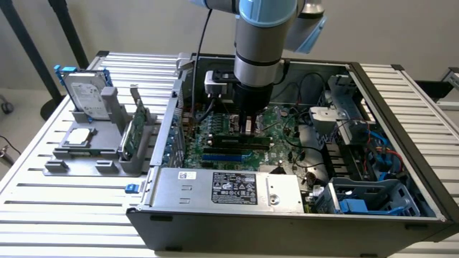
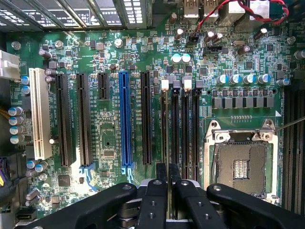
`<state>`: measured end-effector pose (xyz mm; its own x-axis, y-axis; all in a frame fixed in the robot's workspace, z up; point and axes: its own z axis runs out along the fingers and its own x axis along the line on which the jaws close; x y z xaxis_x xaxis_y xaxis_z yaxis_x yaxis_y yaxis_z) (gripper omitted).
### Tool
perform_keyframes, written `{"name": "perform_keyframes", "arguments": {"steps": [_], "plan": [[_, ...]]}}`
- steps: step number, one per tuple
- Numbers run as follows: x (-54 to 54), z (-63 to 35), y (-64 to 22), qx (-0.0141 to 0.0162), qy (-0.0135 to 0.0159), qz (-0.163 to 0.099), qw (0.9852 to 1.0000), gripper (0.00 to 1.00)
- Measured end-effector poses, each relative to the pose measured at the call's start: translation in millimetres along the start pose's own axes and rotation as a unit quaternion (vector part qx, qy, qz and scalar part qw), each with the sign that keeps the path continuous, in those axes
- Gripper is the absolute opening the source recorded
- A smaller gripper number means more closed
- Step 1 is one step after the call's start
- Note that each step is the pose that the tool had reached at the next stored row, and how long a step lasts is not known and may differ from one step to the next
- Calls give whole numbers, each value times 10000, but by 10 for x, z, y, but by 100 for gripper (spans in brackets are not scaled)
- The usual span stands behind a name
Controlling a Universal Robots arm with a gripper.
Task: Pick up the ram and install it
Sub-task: 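Insert the ram into the slot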
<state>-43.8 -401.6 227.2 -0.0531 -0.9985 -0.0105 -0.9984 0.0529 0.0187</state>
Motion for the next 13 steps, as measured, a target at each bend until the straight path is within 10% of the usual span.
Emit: {"name": "perform_keyframes", "arguments": {"steps": [13], "plan": [[0,0,0,0,0,-44,10000,14]]}}
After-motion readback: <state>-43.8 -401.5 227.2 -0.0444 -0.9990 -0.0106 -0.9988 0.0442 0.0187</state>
